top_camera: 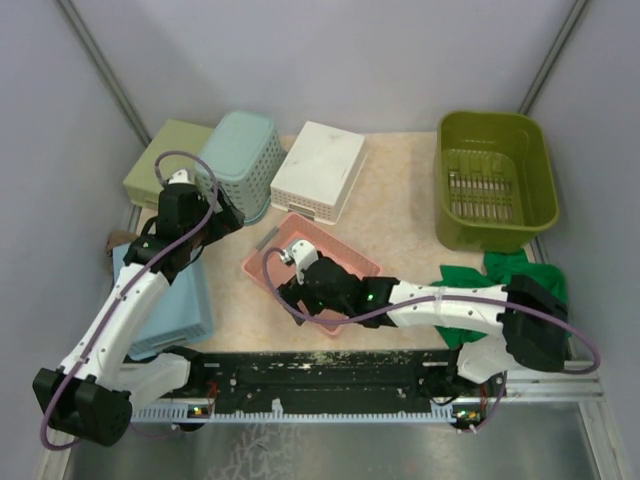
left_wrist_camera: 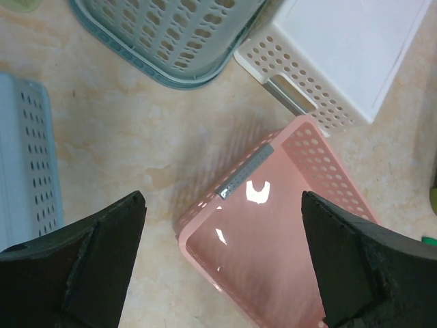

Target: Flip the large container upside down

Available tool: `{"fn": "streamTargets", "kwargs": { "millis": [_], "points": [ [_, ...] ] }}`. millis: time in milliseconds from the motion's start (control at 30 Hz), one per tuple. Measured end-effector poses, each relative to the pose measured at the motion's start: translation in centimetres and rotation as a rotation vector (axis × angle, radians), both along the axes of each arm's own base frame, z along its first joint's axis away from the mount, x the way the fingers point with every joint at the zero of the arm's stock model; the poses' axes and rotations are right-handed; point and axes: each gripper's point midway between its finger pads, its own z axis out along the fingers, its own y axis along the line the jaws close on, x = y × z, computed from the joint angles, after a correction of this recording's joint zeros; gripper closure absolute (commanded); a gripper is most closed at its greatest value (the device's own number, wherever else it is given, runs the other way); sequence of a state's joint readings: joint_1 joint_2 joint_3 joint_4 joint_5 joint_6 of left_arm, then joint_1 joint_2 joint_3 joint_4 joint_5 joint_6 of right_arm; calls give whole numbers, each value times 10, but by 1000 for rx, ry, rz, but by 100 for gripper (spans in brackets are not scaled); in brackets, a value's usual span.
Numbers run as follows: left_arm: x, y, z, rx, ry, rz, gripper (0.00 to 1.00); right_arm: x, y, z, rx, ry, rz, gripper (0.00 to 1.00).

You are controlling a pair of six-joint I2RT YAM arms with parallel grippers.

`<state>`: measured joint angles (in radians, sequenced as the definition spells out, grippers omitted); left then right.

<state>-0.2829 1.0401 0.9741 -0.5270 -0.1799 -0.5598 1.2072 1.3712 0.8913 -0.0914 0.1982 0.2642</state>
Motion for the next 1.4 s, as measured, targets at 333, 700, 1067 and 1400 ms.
{"fn": "streamTargets", "kwargs": {
  "millis": [333, 700, 1067, 1400],
  "points": [
    [-4, -12, 2, -36, 1, -65, 0, 4, 0, -52, -162, -52, -24, 55],
    [-8, -25, -3, -80, 2, -129, 0, -8, -2, -74, -224, -60, 70, 100],
    [-11, -29, -5, -99, 14, -141, 0, -33, -13, -11, -111, -22, 152, 100],
    [-4, -36, 31, -166, -65, -140, 0, -38, -33, 96, 220, 65, 203, 100]
  ]
}}
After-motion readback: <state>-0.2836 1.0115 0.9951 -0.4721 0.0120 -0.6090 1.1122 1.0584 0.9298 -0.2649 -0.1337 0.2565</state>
